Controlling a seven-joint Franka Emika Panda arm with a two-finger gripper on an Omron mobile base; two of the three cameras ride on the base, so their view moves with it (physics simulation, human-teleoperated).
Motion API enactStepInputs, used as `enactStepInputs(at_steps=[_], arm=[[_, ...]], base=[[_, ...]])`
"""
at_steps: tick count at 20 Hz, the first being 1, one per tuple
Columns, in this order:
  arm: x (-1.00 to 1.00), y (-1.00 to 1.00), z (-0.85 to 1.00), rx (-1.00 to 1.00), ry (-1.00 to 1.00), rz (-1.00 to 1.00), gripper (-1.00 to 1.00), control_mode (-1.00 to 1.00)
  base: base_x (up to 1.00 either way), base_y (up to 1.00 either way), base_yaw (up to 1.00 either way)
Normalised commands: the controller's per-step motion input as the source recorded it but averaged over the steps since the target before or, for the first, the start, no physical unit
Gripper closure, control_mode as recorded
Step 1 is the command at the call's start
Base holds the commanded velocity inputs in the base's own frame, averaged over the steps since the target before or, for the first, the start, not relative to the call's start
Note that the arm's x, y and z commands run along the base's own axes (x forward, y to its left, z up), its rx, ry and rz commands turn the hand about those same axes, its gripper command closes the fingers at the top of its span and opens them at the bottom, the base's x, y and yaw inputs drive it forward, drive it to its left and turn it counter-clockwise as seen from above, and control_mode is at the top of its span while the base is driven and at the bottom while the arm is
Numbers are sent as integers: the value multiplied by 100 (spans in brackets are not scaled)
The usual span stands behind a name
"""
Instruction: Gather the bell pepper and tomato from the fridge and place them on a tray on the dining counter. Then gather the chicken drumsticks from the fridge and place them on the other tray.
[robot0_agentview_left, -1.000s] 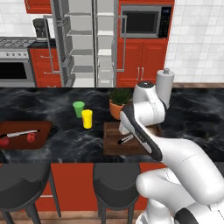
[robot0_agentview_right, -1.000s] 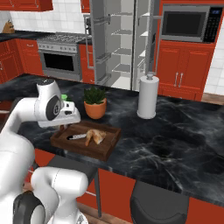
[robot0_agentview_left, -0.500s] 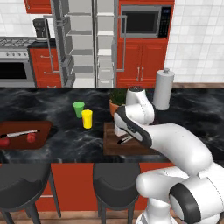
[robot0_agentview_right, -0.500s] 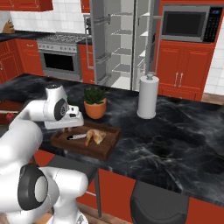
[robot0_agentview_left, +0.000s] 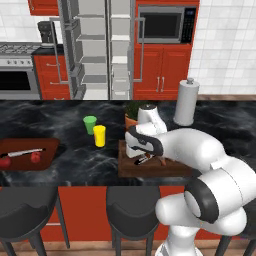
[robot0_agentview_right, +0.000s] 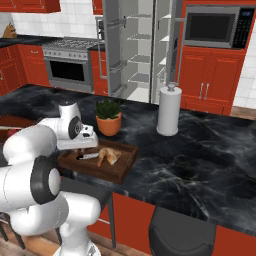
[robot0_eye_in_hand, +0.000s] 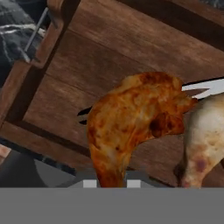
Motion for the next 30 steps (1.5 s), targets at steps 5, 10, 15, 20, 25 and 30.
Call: enactStepInputs(at_steps=[5,10,15,20,25,30], arm=[[28,1,-30,0,1,-2,100,-100],[28,0,-28,0,1,-1,100,-100],[28,0,-32,0,2,-1,100,-100],[22,0,-36,0,2,-1,100,-100],[6,2,-33,0,1,0,-100,-100],[-19,0,-4,0,-2,0,-100,-100]], base=[[0,0,0],[0,0,0],[0,0,0],[0,0,0],[0,0,0],[0,0,0]])
